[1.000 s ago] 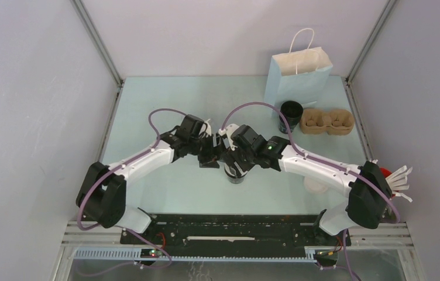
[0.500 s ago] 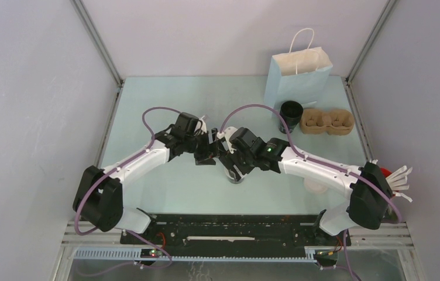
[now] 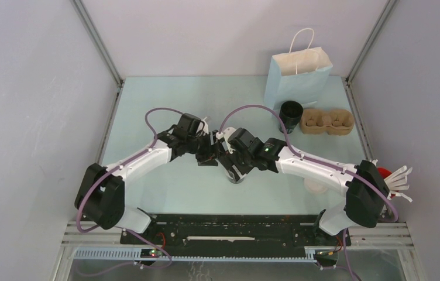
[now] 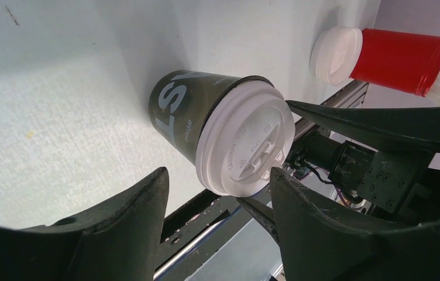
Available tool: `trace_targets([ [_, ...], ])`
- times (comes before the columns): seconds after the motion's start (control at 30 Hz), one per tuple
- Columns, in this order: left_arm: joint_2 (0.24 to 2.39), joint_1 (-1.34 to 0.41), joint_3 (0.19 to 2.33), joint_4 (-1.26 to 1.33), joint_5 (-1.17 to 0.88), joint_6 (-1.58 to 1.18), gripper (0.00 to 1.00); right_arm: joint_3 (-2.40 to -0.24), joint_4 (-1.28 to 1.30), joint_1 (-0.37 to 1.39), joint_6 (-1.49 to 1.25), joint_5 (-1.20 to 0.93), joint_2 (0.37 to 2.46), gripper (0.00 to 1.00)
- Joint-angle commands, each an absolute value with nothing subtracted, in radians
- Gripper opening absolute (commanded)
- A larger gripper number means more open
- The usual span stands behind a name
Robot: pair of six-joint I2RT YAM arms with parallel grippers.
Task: Pack the takeout coffee
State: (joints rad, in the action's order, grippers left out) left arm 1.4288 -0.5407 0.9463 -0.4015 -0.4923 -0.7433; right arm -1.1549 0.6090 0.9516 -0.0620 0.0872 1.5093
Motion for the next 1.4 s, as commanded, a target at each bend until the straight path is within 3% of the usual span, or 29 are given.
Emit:
trace_targets([
  [0.0,1.448,-0.562,0.944,-0.373,-0.515,-0.738,0.68,-1.169,0.575,0.957,-0.08,0.115,1.506,0.85],
  [0.63,1.465,-0.563,0.936,-0.365,-0.511,-0.73,0.67,-1.168,0.562,0.932,-0.067,0.095,1.521,0.86],
  [1.1,1.511,-0.576,0.873,-0.372,-0.445,-0.682,0.6,-1.149,0.561,0.919,-0.122,0.044,1.479,0.97],
  [1.27,1.518,-0.577,0.862,-0.348,-0.438,-0.688,0.59,-1.107,0.594,0.832,-0.234,-0.097,1.333,1.0],
  [1.37,1.516,-0.578,0.862,-0.34,-0.438,-0.692,0.59,-0.973,0.472,0.689,-0.362,-0.31,1.246,1.0],
])
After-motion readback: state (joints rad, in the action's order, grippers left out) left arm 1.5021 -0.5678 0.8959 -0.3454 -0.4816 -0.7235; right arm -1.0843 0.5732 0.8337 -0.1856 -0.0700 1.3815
